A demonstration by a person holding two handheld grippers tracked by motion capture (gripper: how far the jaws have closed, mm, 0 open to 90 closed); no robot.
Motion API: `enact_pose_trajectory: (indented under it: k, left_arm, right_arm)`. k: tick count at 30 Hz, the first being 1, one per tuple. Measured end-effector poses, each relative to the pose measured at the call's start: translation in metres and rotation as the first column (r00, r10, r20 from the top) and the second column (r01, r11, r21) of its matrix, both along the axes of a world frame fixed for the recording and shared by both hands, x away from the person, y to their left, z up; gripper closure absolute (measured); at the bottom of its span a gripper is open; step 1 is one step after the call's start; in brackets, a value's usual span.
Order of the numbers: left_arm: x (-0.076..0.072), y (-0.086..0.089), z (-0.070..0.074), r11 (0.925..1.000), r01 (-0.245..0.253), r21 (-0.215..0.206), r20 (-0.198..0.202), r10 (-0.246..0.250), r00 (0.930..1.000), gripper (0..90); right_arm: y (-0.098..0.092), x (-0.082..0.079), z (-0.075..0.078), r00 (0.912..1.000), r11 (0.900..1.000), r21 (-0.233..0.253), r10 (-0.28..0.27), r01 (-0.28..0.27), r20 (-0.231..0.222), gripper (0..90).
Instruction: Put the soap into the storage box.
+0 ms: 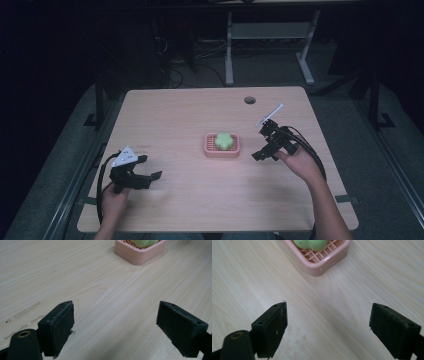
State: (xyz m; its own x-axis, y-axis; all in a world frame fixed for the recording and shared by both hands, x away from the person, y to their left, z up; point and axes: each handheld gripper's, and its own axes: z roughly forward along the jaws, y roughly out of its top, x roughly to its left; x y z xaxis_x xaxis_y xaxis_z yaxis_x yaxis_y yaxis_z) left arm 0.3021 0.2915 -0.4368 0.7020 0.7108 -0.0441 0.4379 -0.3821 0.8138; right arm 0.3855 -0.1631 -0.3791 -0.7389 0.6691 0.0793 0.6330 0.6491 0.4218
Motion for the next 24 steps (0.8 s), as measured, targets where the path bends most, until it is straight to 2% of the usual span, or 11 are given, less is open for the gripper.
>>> enact_pose_trajectory:
  k: [4,10,16,24]
  left_arm:
    - [0.0,0.0,0.0,1.0,-0.002,0.001,0.0,0.002,1.0,14.4]
    - [0.0,0.0,0.0,1.0,-0.001,0.002,0.002,0.001,1.0,14.4]
    - [0.0,0.0,-0.001,1.0,-0.001,0.004,0.0,0.001,1.0,14.4]
    - [0.0,0.0,0.0,1.0,-0.002,0.006,-0.001,0.002,1.0,14.4]
  right_arm:
    - [-0.002,-0.006,0.0,0.9996,1.0,0.001,-0.011,0.011,0.026,14.5]
    - [-0.008,-0.015,-0.003,0.9994,1.0,0.018,0.002,-0.002,0.033,14.5]
    - [-0.017,-0.023,-0.004,0.9989,0.999,0.042,-0.018,0.017,0.042,14.5]
    - [-0.03,-0.035,-0.01,0.9991,0.999,0.027,-0.018,0.017,0.04,14.5]
